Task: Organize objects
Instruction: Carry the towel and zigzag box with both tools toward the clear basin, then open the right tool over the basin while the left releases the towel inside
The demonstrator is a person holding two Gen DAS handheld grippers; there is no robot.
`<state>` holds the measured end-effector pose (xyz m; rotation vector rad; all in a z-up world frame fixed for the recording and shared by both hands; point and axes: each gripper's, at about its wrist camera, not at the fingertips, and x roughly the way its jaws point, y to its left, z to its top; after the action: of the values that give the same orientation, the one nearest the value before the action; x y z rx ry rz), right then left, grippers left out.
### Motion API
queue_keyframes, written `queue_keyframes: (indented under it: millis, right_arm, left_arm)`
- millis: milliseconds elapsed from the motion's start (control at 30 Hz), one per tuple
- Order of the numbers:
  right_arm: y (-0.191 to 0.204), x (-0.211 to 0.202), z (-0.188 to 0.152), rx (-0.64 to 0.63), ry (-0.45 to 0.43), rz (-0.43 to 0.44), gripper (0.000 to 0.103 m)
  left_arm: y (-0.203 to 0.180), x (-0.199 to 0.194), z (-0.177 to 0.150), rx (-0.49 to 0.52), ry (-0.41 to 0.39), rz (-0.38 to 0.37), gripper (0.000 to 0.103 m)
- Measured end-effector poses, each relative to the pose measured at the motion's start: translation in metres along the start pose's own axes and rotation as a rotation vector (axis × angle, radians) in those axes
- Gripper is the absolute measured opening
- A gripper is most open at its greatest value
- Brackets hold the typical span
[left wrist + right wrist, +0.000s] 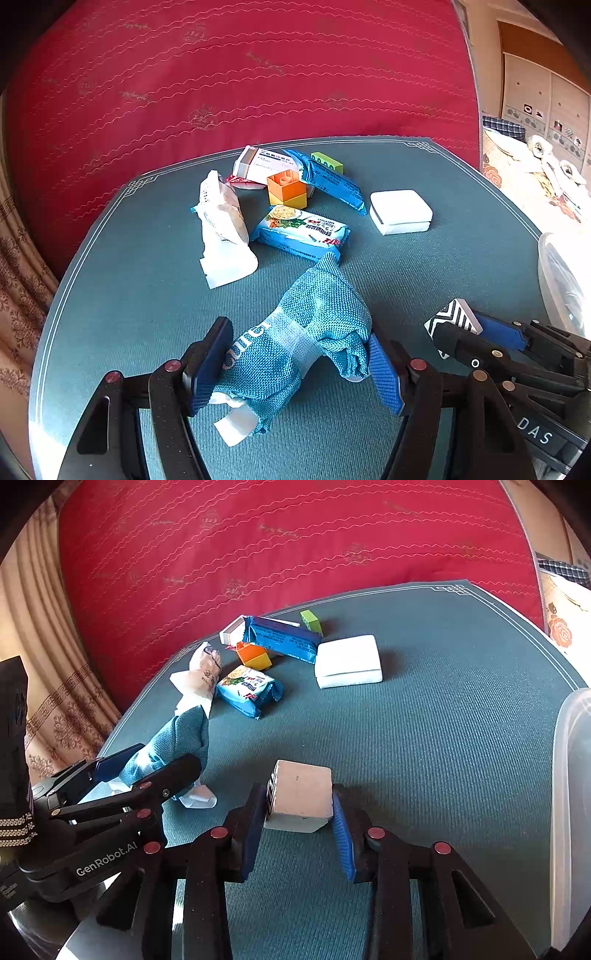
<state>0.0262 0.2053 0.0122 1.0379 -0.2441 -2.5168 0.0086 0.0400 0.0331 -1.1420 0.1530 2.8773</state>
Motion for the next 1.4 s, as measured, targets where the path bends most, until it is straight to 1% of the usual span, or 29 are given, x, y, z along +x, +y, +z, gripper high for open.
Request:
queue_keyframes:
  millis: [33, 67, 100, 267, 367, 533, 767, 933, 1033, 1167, 1300, 1400]
  right_arm:
    - [0.0, -0.002, 0.0, 0.005, -0.008, 0.0, 0.036]
    - [-0.001, -0.005, 0.0, 0.011, -0.016, 0.002, 0.033]
    - [-0.001, -0.008, 0.001, 0.016, -0.021, 0.004, 0.032]
    - [-0.005, -0.028, 0.002, 0.026, -0.066, -0.004, 0.032]
    - [-0.007, -0.04, 0.001, 0.02, -0.091, -0.025, 0.032]
    - [-0.015, -0.068, 0.002, 0.007, -0.153, -0.099, 0.032]
    - [-0.047, -0.101, 0.012, 0.045, -0.196, -0.225, 0.032]
    - [-0.081, -0.115, 0.013, 0.074, -0.191, -0.311, 0.032]
    - [-0.104, -0.124, 0.009, 0.125, -0.186, -0.339, 0.032]
    - [-0.132, -0.136, 0.008, 0.159, -0.194, -0.385, 0.032]
    - [-0.154, -0.147, 0.006, 0.195, -0.21, -0.413, 0.032]
    - [-0.167, -0.152, 0.004, 0.215, -0.222, -0.431, 0.032]
  left_arm:
    - [0.0, -0.001, 0.0, 0.003, -0.003, 0.0, 0.073]
    - [-0.001, -0.002, 0.001, 0.005, -0.006, 0.0, 0.073]
    - [-0.001, -0.003, 0.002, 0.006, -0.008, 0.0, 0.073]
    - [-0.008, -0.005, 0.005, 0.016, -0.015, -0.003, 0.073]
    - [-0.014, -0.007, 0.005, 0.024, -0.015, -0.011, 0.073]
    - [-0.033, -0.01, 0.01, 0.059, -0.027, -0.034, 0.073]
    - [-0.069, -0.017, 0.019, 0.13, -0.05, -0.082, 0.073]
    - [-0.098, -0.018, 0.023, 0.188, -0.049, -0.135, 0.073]
    - [-0.118, -0.018, 0.025, 0.214, -0.041, -0.179, 0.073]
    - [-0.147, -0.022, 0.027, 0.265, -0.05, -0.226, 0.073]
    - [-0.175, -0.024, 0.029, 0.304, -0.044, -0.294, 0.073]
    - [-0.193, -0.023, 0.031, 0.312, -0.026, -0.361, 0.073]
